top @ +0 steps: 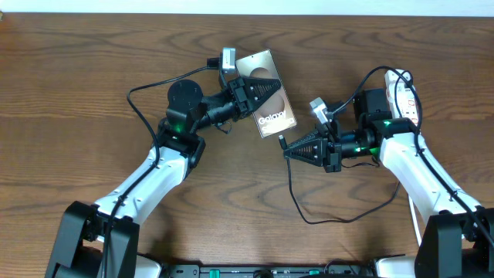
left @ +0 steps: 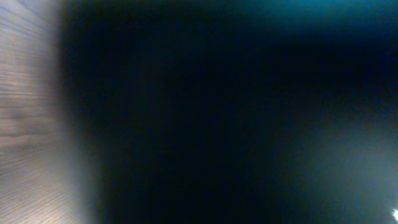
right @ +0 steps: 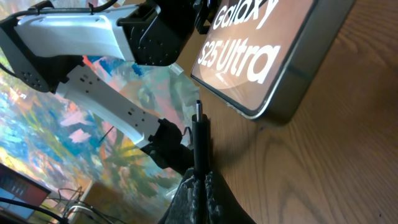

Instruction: Plug charger to phone and switch on socket

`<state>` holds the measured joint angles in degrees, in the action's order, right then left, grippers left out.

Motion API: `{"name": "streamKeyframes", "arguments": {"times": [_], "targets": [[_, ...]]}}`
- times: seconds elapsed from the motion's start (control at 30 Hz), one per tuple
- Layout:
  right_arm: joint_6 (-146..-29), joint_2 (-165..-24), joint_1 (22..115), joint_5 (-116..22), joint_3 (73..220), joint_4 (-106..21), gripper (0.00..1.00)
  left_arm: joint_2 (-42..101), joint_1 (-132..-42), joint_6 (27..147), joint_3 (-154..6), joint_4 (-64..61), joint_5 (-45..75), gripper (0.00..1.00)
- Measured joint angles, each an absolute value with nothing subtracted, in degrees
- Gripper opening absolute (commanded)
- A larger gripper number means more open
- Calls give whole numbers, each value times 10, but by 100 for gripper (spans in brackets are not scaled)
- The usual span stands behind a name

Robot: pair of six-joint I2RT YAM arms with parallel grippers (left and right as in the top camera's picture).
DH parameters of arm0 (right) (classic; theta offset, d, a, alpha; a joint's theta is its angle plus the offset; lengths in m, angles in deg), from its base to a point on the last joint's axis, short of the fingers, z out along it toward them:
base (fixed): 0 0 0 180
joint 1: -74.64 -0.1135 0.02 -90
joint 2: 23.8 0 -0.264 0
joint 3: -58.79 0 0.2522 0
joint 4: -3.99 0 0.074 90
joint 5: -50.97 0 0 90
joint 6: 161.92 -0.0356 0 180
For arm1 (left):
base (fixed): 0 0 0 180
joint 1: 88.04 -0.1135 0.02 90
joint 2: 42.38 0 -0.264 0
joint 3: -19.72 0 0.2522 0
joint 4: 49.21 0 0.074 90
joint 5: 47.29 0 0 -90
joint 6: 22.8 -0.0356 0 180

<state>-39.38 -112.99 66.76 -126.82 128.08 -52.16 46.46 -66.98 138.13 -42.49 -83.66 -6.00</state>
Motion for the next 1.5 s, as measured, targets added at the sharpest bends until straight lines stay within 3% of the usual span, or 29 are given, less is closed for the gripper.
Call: {"name": "streamKeyframes", "arguments": {"times": [1.5], "targets": [[-394,-1130,681,-1268,1281,-522,1,465,-657,1388,-425,-837,-53,7]]}}
